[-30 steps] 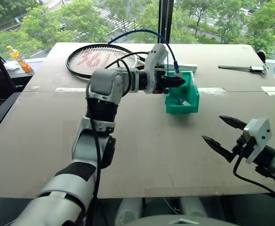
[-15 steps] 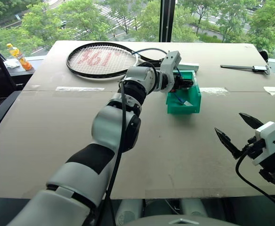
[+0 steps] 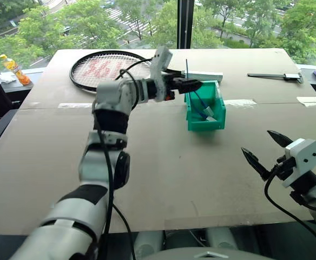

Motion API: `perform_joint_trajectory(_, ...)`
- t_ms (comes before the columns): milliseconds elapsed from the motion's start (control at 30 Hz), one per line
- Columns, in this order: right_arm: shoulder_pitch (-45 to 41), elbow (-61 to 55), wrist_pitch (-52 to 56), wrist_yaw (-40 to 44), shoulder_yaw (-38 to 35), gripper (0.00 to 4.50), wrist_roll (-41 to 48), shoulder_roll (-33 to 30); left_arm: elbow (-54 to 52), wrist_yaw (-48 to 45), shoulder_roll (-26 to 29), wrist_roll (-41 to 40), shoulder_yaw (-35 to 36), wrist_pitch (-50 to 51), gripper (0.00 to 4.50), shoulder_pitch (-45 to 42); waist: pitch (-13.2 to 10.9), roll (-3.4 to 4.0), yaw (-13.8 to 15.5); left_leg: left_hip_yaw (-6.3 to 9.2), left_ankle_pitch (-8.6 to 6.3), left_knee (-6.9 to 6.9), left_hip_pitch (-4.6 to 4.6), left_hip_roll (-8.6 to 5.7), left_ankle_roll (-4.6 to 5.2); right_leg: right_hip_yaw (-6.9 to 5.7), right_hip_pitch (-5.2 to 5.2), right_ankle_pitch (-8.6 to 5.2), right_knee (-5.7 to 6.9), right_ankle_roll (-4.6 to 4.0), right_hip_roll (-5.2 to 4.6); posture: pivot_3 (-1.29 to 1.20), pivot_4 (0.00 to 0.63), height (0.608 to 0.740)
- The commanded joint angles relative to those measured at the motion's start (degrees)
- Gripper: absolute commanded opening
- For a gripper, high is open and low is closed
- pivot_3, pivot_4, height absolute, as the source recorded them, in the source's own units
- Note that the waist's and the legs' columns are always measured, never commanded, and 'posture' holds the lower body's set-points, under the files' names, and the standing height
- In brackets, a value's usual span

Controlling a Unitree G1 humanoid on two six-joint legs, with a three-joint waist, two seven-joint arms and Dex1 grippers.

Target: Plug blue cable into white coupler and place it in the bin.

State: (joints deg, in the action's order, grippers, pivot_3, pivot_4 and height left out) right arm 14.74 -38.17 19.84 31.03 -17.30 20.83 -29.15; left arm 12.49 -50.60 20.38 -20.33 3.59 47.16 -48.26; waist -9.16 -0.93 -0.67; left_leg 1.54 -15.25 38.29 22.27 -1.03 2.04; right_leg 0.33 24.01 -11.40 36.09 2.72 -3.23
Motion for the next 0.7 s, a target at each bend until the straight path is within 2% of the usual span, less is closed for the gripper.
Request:
perform_joint_trajectory(33,-2.4,2.2,-2.1,2.8,-1.4,4.5,2.0,-1.6,-15.1,-2.3,2.1,-4.0,4.3,-8.7,4.46,10.1,0.0,0.01,0.3,0.05,0.0,0.02,0.06,-0.01,0.0,-0.07,0.04,0.01,-0.06,-0.01,0.11,0.0,0.15,0.74)
perform_joint_trajectory(100,-2.8,3.6,-2.5,4.3,-1.4,4.5,2.5,-2.5,-18.3,-1.9,3.7,-4.9,5.1,-7.8,4.46,15.7,0.0,0.0,1.3,0.02,-0.01,0.05,0.08,-0.03,0.02,-0.06,0.04,0.01,-0.08,-0.01,-0.04,0.0,0.15,0.74)
perform_joint_trajectory(267,-2.2,6.2,-2.6,9.5,-3.2,4.5,5.2,-5.7,-27.5,-2.4,8.7,-3.9,8.5,-16.0,4.46,33.4,0.0,0.02,1.6,0.01,-0.17,0.09,-0.11,-0.11,0.32,-0.13,-0.23,-0.09,-0.16,-0.24,-0.22,0.0,0.15,0.74)
perform_joint_trajectory(367,-0.5,7.8,-3.2,12.8,-4.8,4.5,5.7,-8.1,-32.9,-4.0,11.2,-7.6,12.8,-15.7,4.46,43.2,0.0,0.02,1.5,-0.03,-0.17,0.09,-0.18,-0.1,0.34,-0.15,-0.27,-0.1,-0.17,-0.26,-0.25,0.0,0.15,0.74)
perform_joint_trajectory(500,2.9,10.0,-3.6,17.5,-7.6,4.5,7.0,-11.1,-35.5,-4.2,13.6,-6.2,17.4,-20.6,4.46,55.9,0.0,0.05,1.5,-0.02,-0.18,0.06,-0.24,-0.06,0.35,-0.2,-0.32,-0.11,-0.16,-0.27,-0.28,0.0,0.15,0.74)
perform_joint_trajectory(700,4.8,12.8,-5.1,20.0,-7.5,4.5,6.5,-11.9,-36.5,-1.7,11.2,-6.3,16.4,-24.5,4.46,63.4,0.0,0.02,1.6,-0.01,-0.18,0.1,-0.3,-0.04,0.36,-0.3,-0.44,-0.26,-0.18,-0.03,-0.32,0.0,0.15,0.74)
